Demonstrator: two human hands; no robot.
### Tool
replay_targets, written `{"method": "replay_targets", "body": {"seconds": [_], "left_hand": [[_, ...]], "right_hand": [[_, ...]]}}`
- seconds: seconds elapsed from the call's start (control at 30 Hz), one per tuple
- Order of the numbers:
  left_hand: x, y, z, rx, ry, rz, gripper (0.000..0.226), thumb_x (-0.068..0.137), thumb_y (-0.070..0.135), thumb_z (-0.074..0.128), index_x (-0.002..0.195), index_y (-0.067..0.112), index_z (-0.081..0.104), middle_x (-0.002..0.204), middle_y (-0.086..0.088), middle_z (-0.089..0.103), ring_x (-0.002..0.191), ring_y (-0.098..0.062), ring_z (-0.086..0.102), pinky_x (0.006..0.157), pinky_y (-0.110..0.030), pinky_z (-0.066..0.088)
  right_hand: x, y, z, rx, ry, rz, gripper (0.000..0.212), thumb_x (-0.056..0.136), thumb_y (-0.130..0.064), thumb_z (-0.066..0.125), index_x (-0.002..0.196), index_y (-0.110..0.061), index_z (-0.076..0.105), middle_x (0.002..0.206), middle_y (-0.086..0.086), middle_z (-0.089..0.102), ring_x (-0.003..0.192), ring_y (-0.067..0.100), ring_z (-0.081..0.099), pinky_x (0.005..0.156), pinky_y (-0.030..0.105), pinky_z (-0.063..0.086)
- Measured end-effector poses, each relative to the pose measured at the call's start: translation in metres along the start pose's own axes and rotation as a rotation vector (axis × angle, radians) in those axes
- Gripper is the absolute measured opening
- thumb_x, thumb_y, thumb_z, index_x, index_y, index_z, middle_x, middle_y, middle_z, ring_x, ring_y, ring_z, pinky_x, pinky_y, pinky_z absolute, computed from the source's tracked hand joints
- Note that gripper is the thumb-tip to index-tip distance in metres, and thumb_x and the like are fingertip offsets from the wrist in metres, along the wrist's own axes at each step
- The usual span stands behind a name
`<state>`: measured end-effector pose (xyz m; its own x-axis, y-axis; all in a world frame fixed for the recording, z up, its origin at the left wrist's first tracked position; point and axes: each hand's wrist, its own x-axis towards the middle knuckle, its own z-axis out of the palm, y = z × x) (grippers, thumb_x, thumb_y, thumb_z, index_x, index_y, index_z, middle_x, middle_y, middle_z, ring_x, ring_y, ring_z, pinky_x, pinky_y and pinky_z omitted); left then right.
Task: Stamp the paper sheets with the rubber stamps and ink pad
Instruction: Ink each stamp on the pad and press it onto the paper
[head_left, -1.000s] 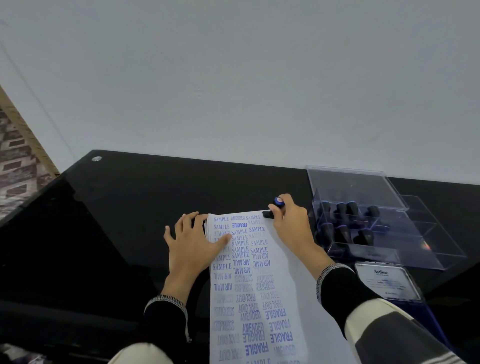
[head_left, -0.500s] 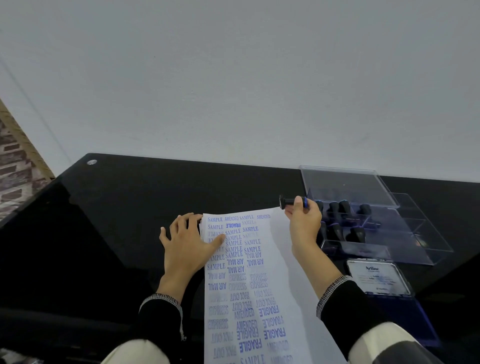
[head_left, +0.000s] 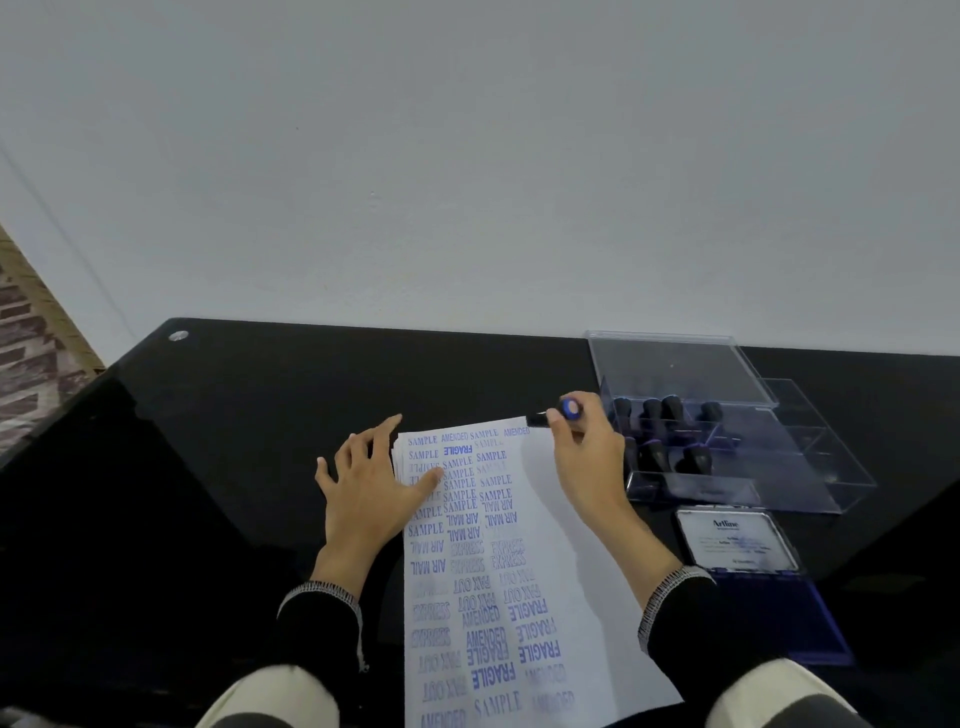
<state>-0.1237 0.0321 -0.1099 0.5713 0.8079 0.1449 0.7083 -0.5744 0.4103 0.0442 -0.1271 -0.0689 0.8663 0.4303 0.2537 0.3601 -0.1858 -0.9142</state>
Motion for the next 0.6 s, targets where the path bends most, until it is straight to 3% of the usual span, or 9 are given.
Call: {"method": "replay_targets", "body": {"seconds": [0.13, 0.23, 0.33, 0.47, 0.6], "left_hand": [[-0.005, 0.003, -0.006, -0.001, -0.029, 0.056, 0.048, 0.082, 0.069, 0.052, 0.124, 0.046, 0.050, 0.152, 0.001, 0.027, 0.144, -0.028, 0.018, 0.113, -0.063, 0.004], [-0.008, 0.010, -0.008, 0.055, -0.058, 0.042, 0.046, 0.087, 0.064, 0.049, 0.128, 0.043, 0.050, 0.153, 0.000, 0.025, 0.146, -0.029, 0.012, 0.112, -0.064, 0.001], [-0.021, 0.030, -0.005, 0.055, -0.033, 0.001, 0.042, 0.095, 0.048, 0.046, 0.134, 0.034, 0.048, 0.154, -0.001, 0.025, 0.146, -0.028, 0.009, 0.112, -0.065, 0.000], [-0.056, 0.084, 0.012, -0.097, 0.064, 0.077, 0.031, 0.098, 0.030, 0.046, 0.128, 0.027, 0.054, 0.146, 0.003, 0.039, 0.139, -0.019, 0.028, 0.115, -0.054, 0.003], [-0.082, 0.139, 0.040, -0.224, 0.031, 0.198, 0.025, 0.096, 0.024, 0.051, 0.119, 0.025, 0.059, 0.137, 0.004, 0.051, 0.130, -0.017, 0.042, 0.117, -0.047, 0.013]], "right_hand": [[-0.019, -0.005, -0.023, -0.109, -0.174, -0.075, 0.016, 0.092, -0.013, 0.060, 0.102, -0.021, 0.051, 0.087, -0.004, 0.059, 0.072, 0.001, 0.058, 0.059, 0.004, 0.042], [-0.031, -0.006, -0.048, -0.120, -0.168, -0.101, 0.017, 0.089, -0.013, 0.064, 0.102, -0.020, 0.054, 0.089, -0.006, 0.060, 0.075, -0.001, 0.059, 0.062, 0.003, 0.044], [-0.039, -0.006, -0.077, -0.110, -0.043, -0.148, 0.020, 0.086, -0.014, 0.068, 0.105, -0.014, 0.061, 0.096, -0.002, 0.062, 0.081, 0.001, 0.059, 0.069, 0.003, 0.046], [-0.046, -0.001, -0.125, -0.026, 0.184, -0.104, 0.019, 0.087, -0.017, 0.068, 0.105, -0.017, 0.062, 0.095, -0.002, 0.060, 0.082, 0.004, 0.058, 0.069, 0.006, 0.046], [-0.047, 0.010, -0.175, 0.017, 0.292, -0.051, 0.013, 0.088, -0.014, 0.065, 0.100, -0.015, 0.062, 0.087, 0.000, 0.062, 0.077, 0.006, 0.058, 0.067, 0.010, 0.046]]}}
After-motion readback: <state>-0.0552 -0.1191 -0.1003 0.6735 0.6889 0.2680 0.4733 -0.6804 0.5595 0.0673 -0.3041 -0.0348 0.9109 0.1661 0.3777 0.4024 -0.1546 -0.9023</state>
